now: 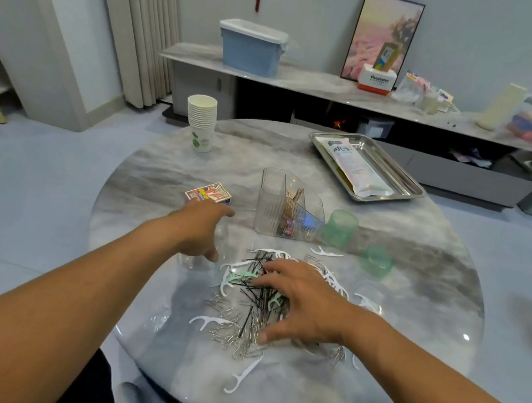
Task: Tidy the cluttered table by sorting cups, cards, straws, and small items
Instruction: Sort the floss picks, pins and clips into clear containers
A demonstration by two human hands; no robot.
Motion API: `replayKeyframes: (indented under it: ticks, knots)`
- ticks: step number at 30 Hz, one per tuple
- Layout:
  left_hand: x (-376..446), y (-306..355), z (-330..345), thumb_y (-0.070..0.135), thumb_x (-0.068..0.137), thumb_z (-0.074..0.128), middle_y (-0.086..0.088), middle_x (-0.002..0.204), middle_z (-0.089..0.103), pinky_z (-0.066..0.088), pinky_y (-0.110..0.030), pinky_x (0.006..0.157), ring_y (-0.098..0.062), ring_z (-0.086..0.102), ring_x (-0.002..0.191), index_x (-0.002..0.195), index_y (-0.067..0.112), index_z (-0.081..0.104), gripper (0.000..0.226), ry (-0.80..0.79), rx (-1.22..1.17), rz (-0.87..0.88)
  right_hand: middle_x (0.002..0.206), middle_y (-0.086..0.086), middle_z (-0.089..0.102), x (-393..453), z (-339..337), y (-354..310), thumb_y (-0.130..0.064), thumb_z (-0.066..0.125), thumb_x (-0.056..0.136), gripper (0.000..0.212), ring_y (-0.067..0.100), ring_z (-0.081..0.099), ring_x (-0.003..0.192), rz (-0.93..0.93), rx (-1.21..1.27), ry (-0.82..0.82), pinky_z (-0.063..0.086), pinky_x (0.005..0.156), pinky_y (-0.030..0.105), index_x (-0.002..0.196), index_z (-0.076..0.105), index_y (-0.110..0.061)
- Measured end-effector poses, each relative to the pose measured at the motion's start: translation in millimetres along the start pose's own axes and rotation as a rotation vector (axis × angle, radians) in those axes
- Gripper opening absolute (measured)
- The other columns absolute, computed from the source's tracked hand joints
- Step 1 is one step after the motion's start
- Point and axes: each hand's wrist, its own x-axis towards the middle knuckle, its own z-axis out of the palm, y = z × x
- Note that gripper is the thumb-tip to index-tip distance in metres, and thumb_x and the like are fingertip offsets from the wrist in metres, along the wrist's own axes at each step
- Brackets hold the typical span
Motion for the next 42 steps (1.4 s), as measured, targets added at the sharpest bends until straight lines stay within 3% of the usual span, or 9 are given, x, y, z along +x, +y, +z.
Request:
replayKeyframes:
  ticks: [6,13,20,24,26,30,33,38,42]
  knots:
    - [-1.0,17.6,11.9,0.02,0.071,0.09,0.005,0.156,0.038,0.035,-0.037,0.114,-0.019,0.036,0.142,0.151,0.032,0.038,0.096,-0.006,-0.058,0.262,0.168,-0.003,0.01,-10.4,27.9,-19.9,-0.074,0.08,0.063,0.094,0.014,-0.004,0.156,-0.208,-0.036,-0.033,-0.013,0.124,0.048,0.143,0.041,-0.046]
    - [3.0,22.3,16.7,0.021,0.074,0.088,0.007,0.155,0.037,0.031,-0.033,0.116,-0.016,0.035,0.141,0.15,0.035,0.038,0.091,-0.02,-0.057,0.373,0.167,-0.007,0.016,-6.2,43.8,-25.9,-0.064,0.073,0.079,0.038,0.011,-0.006,0.156,-0.147,0.061,0.134,-0.015,0.123,0.043,0.105,0.067,-0.037]
    - [-6.9,36.5,15.7,0.044,0.08,0.081,0.01,0.141,0.044,0.034,-0.035,0.111,-0.013,0.037,0.134,0.143,0.036,0.045,0.072,0.107,-0.057,0.422,0.161,-0.006,0.032,-0.1,19.6,5.5,-0.062,0.075,0.078,0.034,0.016,0.016,0.153,0.2,0.128,0.249,0.011,0.124,0.045,0.103,0.07,-0.038]
    - [-18.3,65.3,26.3,0.039,0.087,0.075,0.016,0.106,0.053,0.041,-0.023,0.075,-0.008,0.054,0.099,0.117,0.035,0.057,0.036,0.168,-0.026,0.445,0.143,-0.003,0.055,-9.9,-21.4,23.1,-0.042,0.068,0.093,0.025,0.015,0.057,0.116,0.45,0.238,0.263,0.044,0.108,0.041,0.115,0.067,-0.03]
    - [-22.2,77.7,37.6,0.039,0.087,0.075,0.014,0.108,0.056,0.04,-0.022,0.072,-0.008,0.054,0.094,0.122,0.032,0.057,0.04,0.067,0.013,0.441,0.149,0.002,0.051,-19.6,-41.2,42.7,-0.038,0.075,0.089,0.049,0.021,0.059,0.117,0.572,0.197,0.076,0.047,0.107,0.043,0.133,0.059,-0.026]
    - [-24.3,87.6,59.1,0.035,0.084,0.077,0.005,0.131,0.05,0.048,-0.034,0.091,-0.019,0.054,0.117,0.139,0.03,0.049,0.062,-0.088,0.079,0.491,0.163,0.001,0.034,-33.9,-55.8,64.7,-0.063,0.09,0.058,0.124,0.028,0.041,0.143,0.656,0.126,-0.239,0.037,0.116,0.043,0.159,0.028,-0.027]
    - [-21.6,93.3,72.9,0.032,0.085,0.076,0.004,0.137,0.043,0.047,-0.036,0.092,-0.023,0.054,0.119,0.141,0.032,0.048,0.063,-0.183,0.116,0.561,0.16,0.003,0.036,-31.4,-42.5,58.5,-0.075,0.087,0.048,0.137,0.029,0.039,0.142,0.628,-0.002,-0.247,0.038,0.115,0.045,0.159,0.021,-0.029]
    - [-10.5,99.7,82.4,0.026,0.09,0.072,0.001,0.132,0.044,0.05,-0.038,0.086,-0.026,0.058,0.109,0.134,0.027,0.056,0.047,-0.089,0.109,0.518,0.141,0.006,0.05,-21.5,-25.1,53.8,-0.054,0.091,0.064,0.101,0.027,0.053,0.125,0.672,0.055,-0.065,0.049,0.103,0.041,0.146,0.043,-0.02]
    - [-5.3,96.6,83.0,0.018,0.092,0.07,0.0,0.13,0.045,0.051,-0.038,0.08,-0.026,0.059,0.103,0.132,0.024,0.056,0.043,-0.036,0.083,0.446,0.115,0.001,0.064,-22.2,-26.5,60.6,-0.028,0.085,0.074,0.06,0.019,0.064,0.098,0.716,0.213,-0.05,0.051,0.074,0.028,0.126,0.057,-0.021]
